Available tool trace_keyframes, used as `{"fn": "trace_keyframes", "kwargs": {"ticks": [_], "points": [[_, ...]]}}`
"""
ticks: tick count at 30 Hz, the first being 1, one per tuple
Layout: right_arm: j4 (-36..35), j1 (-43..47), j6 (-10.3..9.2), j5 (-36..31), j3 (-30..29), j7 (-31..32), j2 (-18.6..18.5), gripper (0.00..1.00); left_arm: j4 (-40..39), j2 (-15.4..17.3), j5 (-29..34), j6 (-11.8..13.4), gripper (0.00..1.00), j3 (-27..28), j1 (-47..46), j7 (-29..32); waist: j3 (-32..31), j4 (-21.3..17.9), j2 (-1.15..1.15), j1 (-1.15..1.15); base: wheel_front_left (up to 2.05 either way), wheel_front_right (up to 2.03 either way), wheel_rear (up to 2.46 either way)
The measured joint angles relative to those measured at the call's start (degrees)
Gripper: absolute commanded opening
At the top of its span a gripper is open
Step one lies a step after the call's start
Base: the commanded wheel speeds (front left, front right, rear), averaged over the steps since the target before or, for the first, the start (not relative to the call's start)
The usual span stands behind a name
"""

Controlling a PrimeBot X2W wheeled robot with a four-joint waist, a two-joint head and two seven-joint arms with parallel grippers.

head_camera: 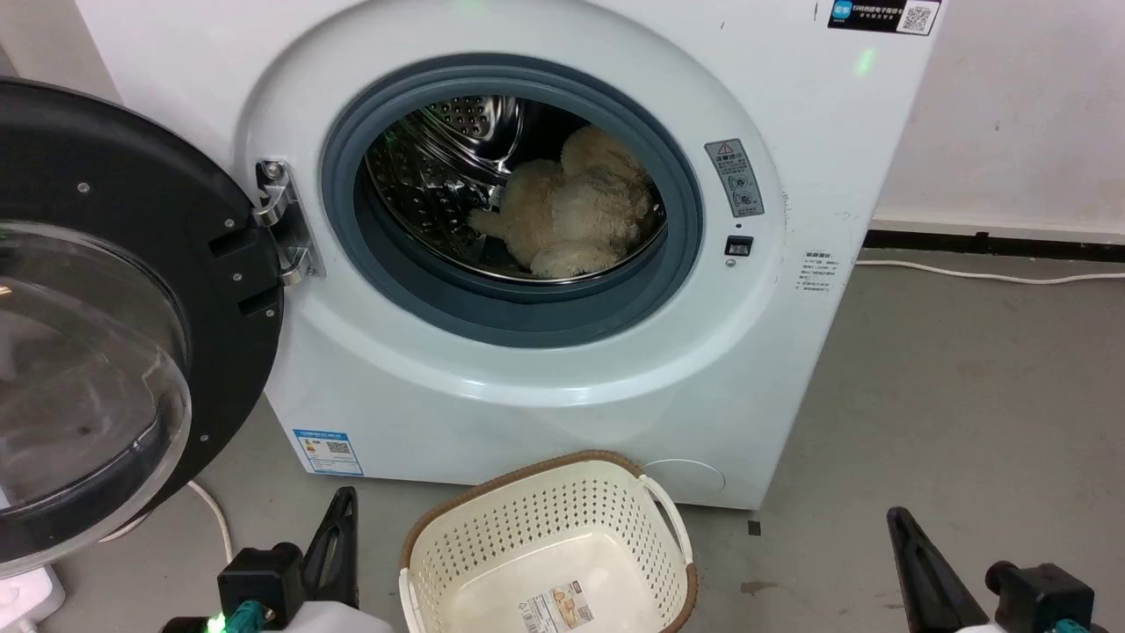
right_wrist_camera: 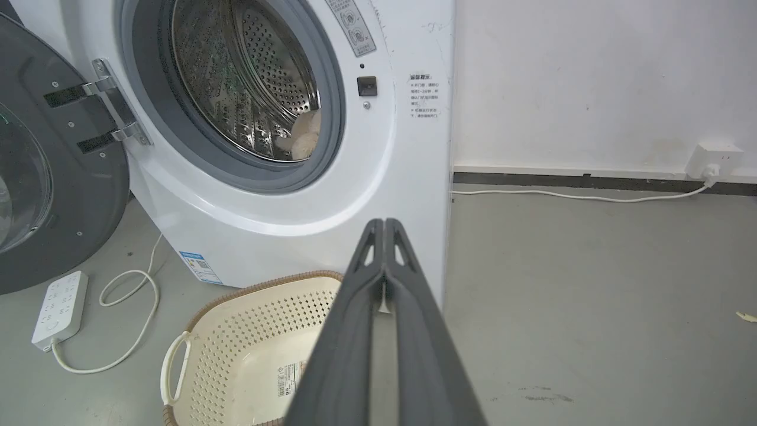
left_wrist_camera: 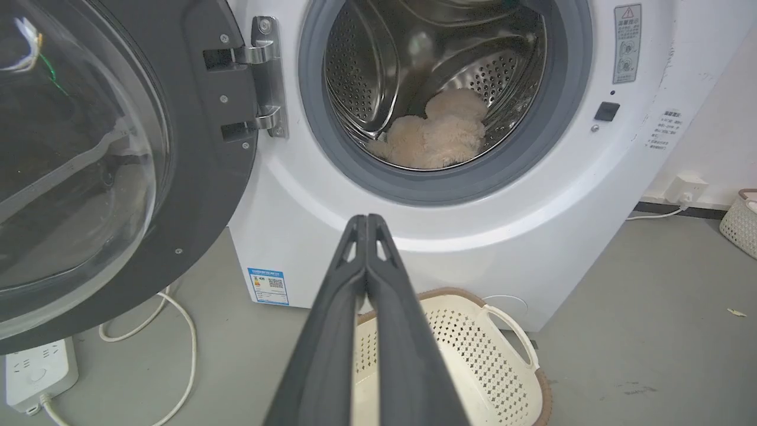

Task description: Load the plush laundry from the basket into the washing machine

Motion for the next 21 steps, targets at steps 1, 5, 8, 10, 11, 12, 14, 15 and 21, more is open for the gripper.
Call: {"fn": "trace_keyframes", "kwargs": {"ticks": [1,5,8,10,11,12,14,15,21], "points": [[0.0,-0.3,0.0,-0.2,0.0,0.0,0.0,0.0,0.0,-0.1,0.2,-0.2,0.0,0.2,-0.1,0.2,0.0,0.0,0.0,0.0,0.0,0.0,0.0],[0.0,-0.5,0.0,-0.8,0.0,0.4,0.0,0.0,-0.1,-0.3,0.8,-0.4,0.0,0.6,-0.6,0.4,0.1,-0.1,0.0,0.0,0.0,0.0,0.0],[0.0,-0.8,0.0,-1.0,0.1,0.5,0.0,0.0,-0.2,-0.5,1.2,-0.5,0.0,0.9,-0.7,0.6,0.2,-0.1,0.0,0.0,0.0,0.0,0.0],[0.0,-1.0,0.0,-1.0,0.1,0.5,0.0,0.0,-0.2,-0.7,1.6,-0.9,0.0,1.1,-0.7,0.7,0.3,-0.1,0.0,0.0,0.0,0.0,0.0],[0.0,-1.1,0.0,-1.2,0.1,0.6,0.0,0.0,-0.2,-0.8,1.7,-0.9,0.0,1.2,-0.7,0.7,0.3,-0.2,0.0,0.0,0.0,0.0,0.0],[0.0,-1.3,0.0,-1.4,0.1,0.6,0.0,0.0,-0.2,-0.9,1.9,-1.0,0.0,1.2,-0.7,0.8,0.3,-0.2,0.0,0.0,0.0,0.0,0.0],[0.0,-1.6,0.0,-1.4,0.1,0.8,0.0,0.0,-0.3,-1.2,2.2,-1.0,0.0,1.4,-0.7,1.0,0.4,-0.2,0.0,0.0,0.0,0.0,0.0],[0.0,-1.6,0.0,-1.5,0.1,0.8,0.0,0.0,-0.3,-1.3,2.4,-1.0,0.0,1.5,-0.7,1.2,0.4,-0.2,0.0,0.0,0.0,0.0,0.0],[0.1,-1.8,0.0,-2.1,0.2,1.1,0.0,0.0,-0.4,-1.7,3.5,-1.6,0.0,2.4,-0.9,1.6,0.6,-0.3,0.0,0.0,0.0,0.0,0.0]]}}
